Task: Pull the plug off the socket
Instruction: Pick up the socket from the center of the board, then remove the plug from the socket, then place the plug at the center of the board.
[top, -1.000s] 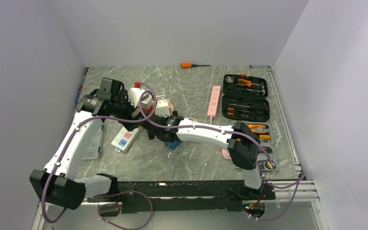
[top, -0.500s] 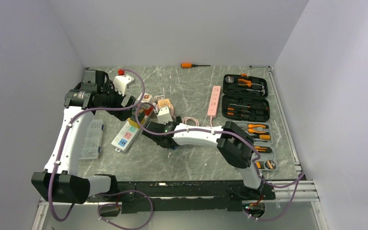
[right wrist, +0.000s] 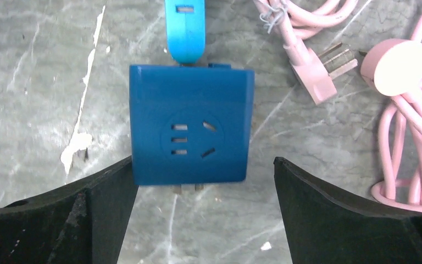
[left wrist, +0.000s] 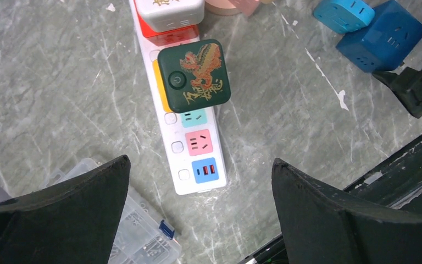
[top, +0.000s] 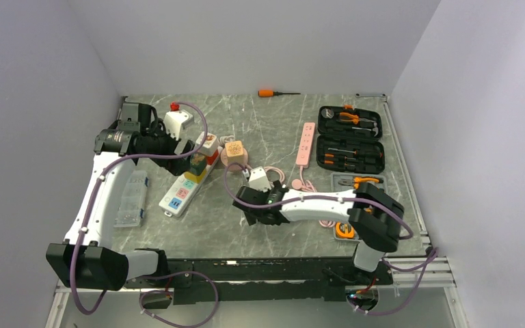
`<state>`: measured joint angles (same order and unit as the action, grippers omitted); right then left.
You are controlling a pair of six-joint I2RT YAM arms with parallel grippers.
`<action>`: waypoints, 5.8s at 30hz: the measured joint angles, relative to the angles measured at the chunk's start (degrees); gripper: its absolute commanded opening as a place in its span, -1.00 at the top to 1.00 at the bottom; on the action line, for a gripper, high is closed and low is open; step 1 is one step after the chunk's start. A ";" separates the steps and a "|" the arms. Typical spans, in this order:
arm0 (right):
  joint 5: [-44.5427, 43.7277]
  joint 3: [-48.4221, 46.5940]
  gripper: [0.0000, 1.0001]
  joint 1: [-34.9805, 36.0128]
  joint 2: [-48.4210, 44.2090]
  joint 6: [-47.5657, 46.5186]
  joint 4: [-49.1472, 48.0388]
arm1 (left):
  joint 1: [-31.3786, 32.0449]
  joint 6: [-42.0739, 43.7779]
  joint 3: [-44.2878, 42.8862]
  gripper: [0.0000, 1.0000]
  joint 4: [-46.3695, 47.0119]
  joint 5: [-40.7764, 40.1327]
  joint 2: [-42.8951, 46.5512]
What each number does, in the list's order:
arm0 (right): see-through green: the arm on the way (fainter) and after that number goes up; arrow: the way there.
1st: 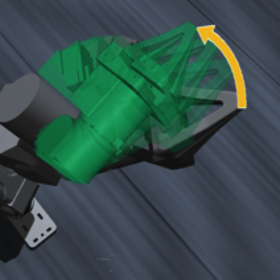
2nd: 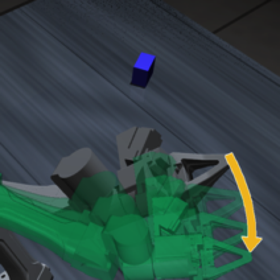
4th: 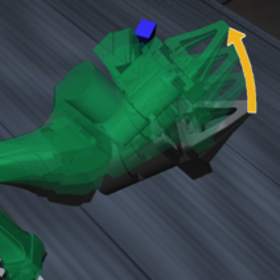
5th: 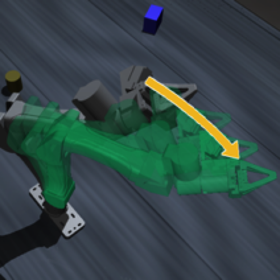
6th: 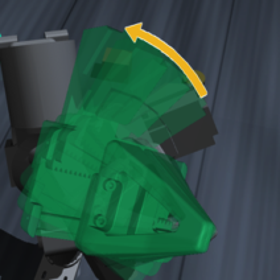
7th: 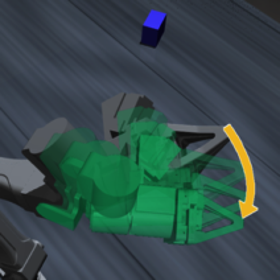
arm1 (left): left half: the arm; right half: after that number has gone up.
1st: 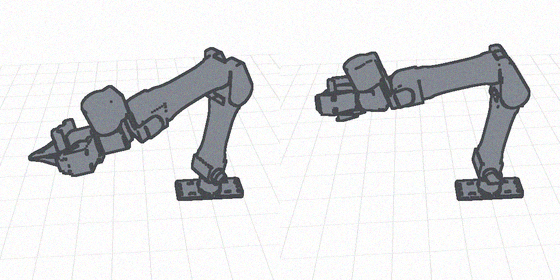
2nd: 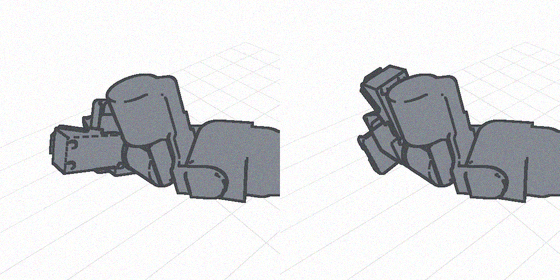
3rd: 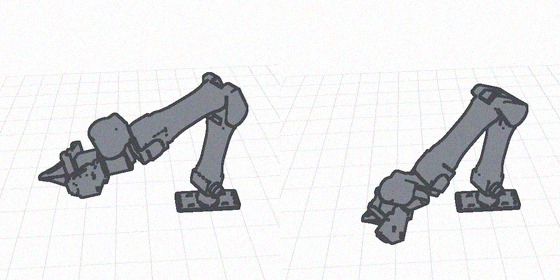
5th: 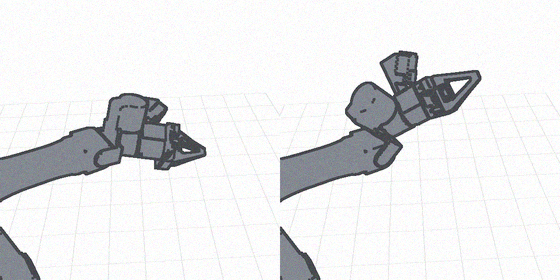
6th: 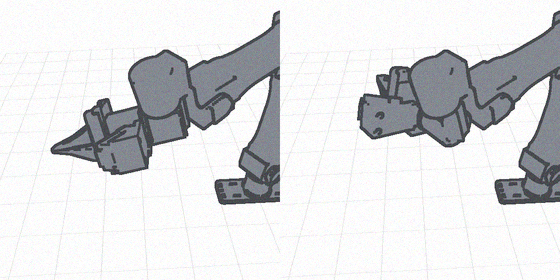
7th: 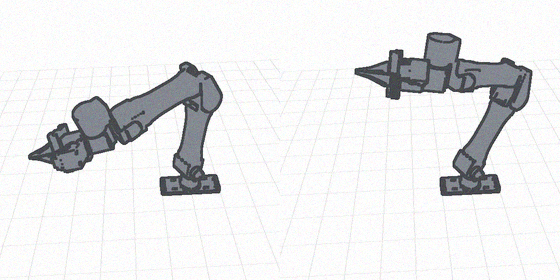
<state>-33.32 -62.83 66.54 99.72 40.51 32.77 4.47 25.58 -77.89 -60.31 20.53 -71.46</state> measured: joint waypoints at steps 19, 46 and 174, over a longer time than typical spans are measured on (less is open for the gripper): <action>11.54 5.97 -0.89 -4.92 -7.21 -12.92 -16.39 | -0.04 0.66 3.52 -0.99 -0.37 10.73 4.17; 23.17 17.07 1.00 -5.03 -28.20 -30.71 -22.82 | 1.38 20.57 13.33 -0.99 0.74 31.26 19.17; 6.38 24.50 -1.00 -20.33 -48.85 -0.83 -6.01 | 47.30 -4.11 5.11 0.79 21.20 10.25 -24.17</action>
<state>-26.94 -38.33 46.22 50.87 39.68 26.76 51.77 21.47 -72.77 -39.11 30.79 -95.64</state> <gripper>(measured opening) 0.997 0.241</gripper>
